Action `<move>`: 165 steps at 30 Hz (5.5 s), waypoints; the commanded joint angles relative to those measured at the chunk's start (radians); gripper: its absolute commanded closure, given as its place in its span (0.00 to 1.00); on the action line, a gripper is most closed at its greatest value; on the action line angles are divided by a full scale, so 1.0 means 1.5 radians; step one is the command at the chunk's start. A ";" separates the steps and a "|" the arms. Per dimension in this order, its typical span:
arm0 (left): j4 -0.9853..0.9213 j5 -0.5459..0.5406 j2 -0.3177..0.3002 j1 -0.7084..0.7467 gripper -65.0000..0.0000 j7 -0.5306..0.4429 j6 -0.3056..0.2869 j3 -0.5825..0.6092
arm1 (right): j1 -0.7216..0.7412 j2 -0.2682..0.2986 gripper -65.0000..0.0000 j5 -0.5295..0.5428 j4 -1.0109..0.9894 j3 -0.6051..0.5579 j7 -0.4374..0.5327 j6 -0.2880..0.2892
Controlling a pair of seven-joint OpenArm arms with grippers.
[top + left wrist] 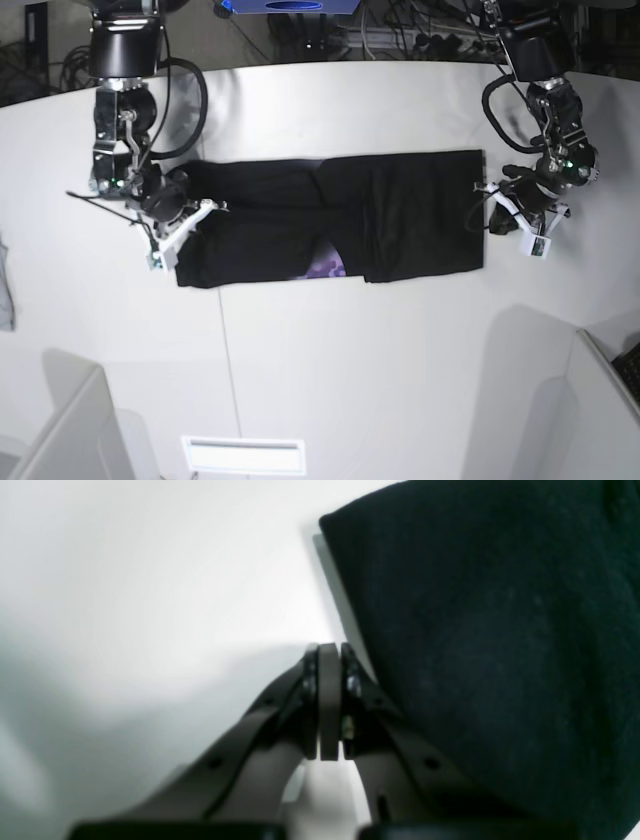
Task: Fold the T-shirt properly
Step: 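Open the left gripper and move it to the folded strip's end, then grasp the strip end with the right gripper and lift it over the shirt, then fold the held end over the bundle with the right gripper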
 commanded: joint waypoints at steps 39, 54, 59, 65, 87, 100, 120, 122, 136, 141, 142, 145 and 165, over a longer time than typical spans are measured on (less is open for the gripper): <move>-0.001 0.024 -0.006 -0.008 1.00 0.043 -0.003 0.094 | -0.006 -0.056 1.00 -0.058 0.319 -0.267 -0.085 -0.211; 0.005 0.026 -0.006 0.021 1.00 0.043 -0.003 0.094 | 0.013 -0.131 1.00 -0.058 0.333 -0.339 -0.075 -0.230; 0.005 0.026 -0.003 0.020 1.00 0.044 -0.003 0.094 | 0.022 -0.149 1.00 -0.058 0.331 -0.354 -0.072 -0.231; 0.005 0.026 -0.002 0.013 1.00 0.044 -0.003 0.143 | 0.038 -0.154 1.00 -0.058 0.328 -0.354 -0.072 -0.231; -0.001 0.024 0.034 -0.049 1.00 0.044 -0.003 0.191 | 0.056 -0.163 1.00 -0.059 0.262 -0.358 -0.008 -0.232; 0.005 0.019 -0.010 -0.041 1.00 0.044 -0.003 0.174 | 0.077 -0.163 1.00 -0.058 0.175 -0.475 0.074 -0.299; 0.121 0.017 -0.029 0.079 1.00 0.044 -0.003 -0.059 | 0.084 -0.178 1.00 -0.058 0.148 -0.525 0.106 -0.300; 0.123 0.017 -0.028 0.083 1.00 0.044 -0.003 -0.063 | 0.086 -0.178 1.00 -0.058 0.148 -0.531 0.106 -0.300; 0.126 0.017 -0.029 0.112 1.00 0.044 -0.003 -0.065 | 0.088 -0.181 1.00 -0.055 0.087 -0.538 0.139 -0.300; 0.126 0.017 -0.029 0.130 1.00 0.044 -0.003 -0.066 | 0.096 -0.187 0.96 -0.054 0.049 -0.538 0.139 -0.300; 0.126 0.016 -0.029 0.130 1.00 0.044 -0.003 -0.066 | 0.096 -0.187 0.86 -0.054 0.046 -0.538 0.139 -0.300; 0.126 0.016 -0.026 0.131 1.00 0.044 -0.003 -0.089 | 0.096 -0.187 0.60 -0.054 0.044 -0.538 0.139 -0.300; 0.187 -0.074 -0.030 0.199 1.00 0.044 -0.003 -0.130 | 0.146 -0.189 0.41 0.005 -0.026 -0.668 0.185 -0.300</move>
